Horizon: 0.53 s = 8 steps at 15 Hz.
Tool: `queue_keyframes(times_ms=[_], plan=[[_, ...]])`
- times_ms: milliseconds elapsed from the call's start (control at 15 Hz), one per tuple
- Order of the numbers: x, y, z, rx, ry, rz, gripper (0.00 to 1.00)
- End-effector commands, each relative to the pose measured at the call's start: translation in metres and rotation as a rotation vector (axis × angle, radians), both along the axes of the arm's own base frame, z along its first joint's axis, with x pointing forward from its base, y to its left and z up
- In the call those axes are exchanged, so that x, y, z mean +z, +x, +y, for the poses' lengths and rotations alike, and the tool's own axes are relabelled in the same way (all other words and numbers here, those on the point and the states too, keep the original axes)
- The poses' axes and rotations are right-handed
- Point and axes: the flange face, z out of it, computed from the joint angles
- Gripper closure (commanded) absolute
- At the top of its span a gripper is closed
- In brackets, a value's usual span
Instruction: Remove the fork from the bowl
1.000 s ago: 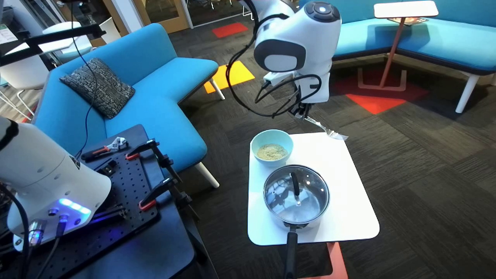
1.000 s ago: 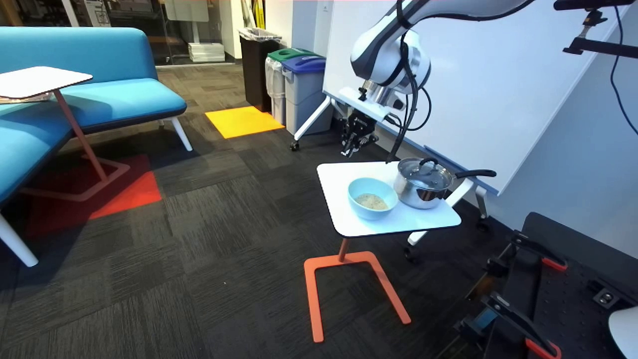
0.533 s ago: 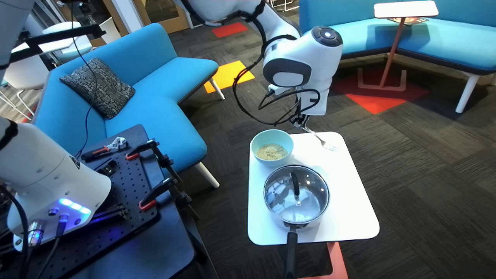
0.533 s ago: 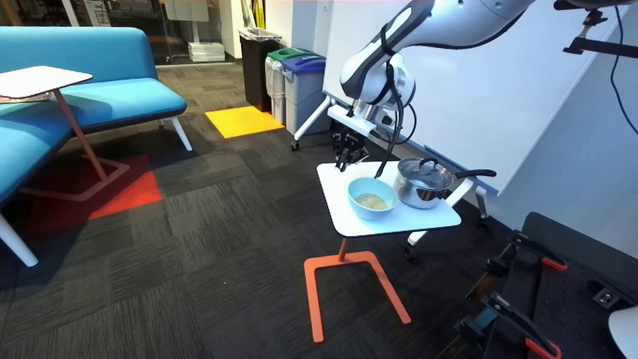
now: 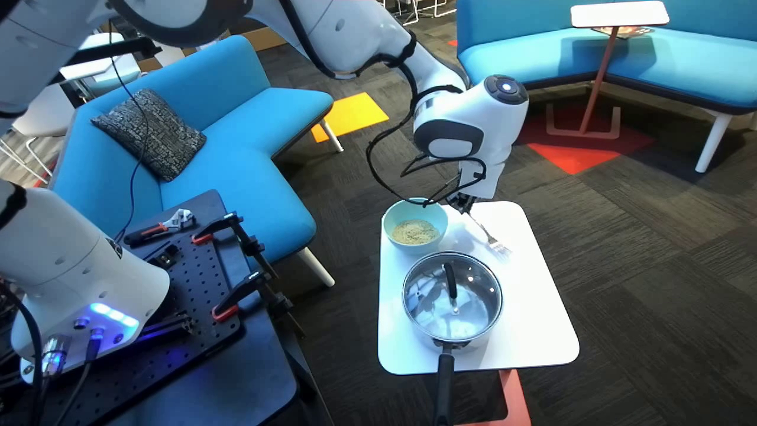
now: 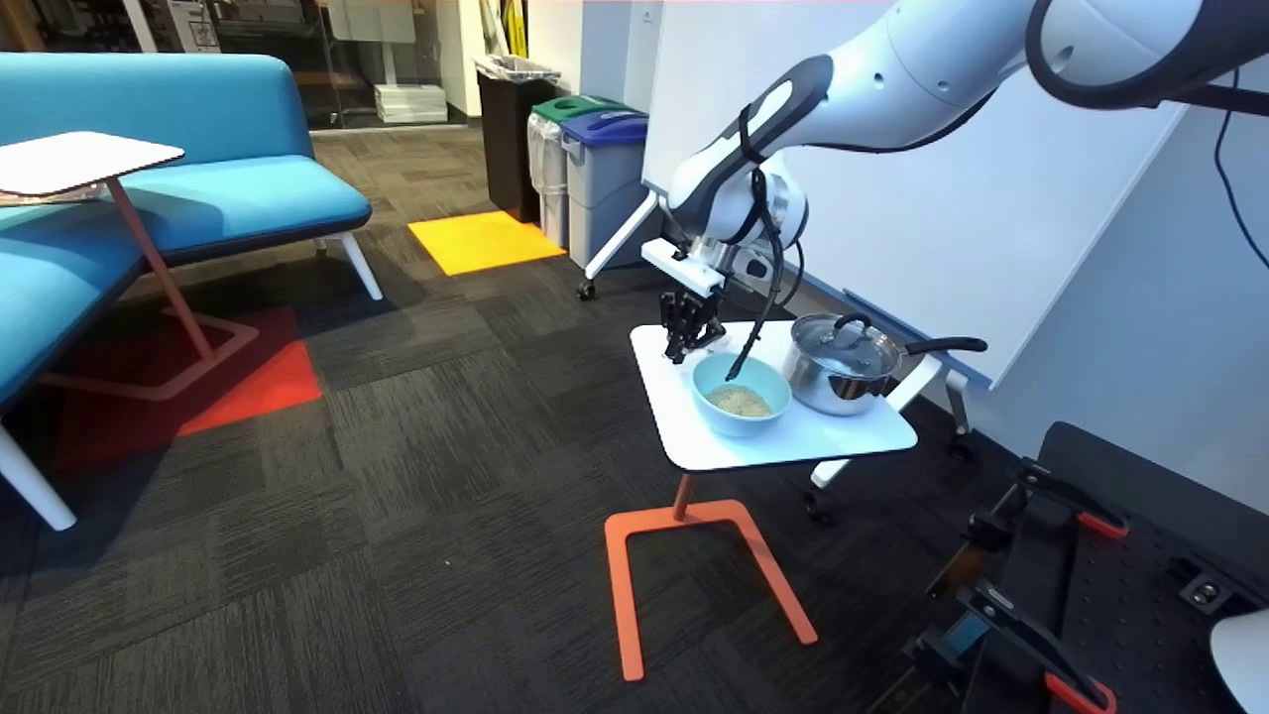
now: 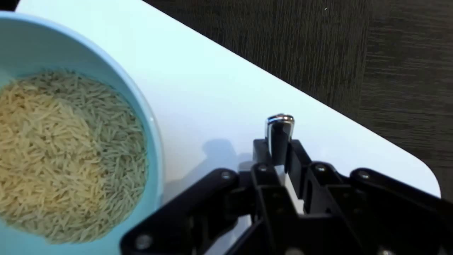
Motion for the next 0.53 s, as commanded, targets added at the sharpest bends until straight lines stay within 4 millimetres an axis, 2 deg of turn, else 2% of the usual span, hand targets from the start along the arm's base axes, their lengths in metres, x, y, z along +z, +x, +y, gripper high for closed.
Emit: queue_keyframes(times_ms=[0, 67, 133, 267, 467], plan=[[-0.003, 0.012, -0.008, -0.042, 0.000, -0.003, 0.91], [0.001, 0.015, -0.009, -0.038, -0.002, -0.022, 0.57], [0.007, 0.016, -0.010, -0.029, -0.009, -0.039, 0.56], [0.022, 0.015, -0.012, -0.009, -0.022, -0.067, 0.43], [0.053, 0.004, -0.009, 0.068, 0.001, -0.087, 0.21]])
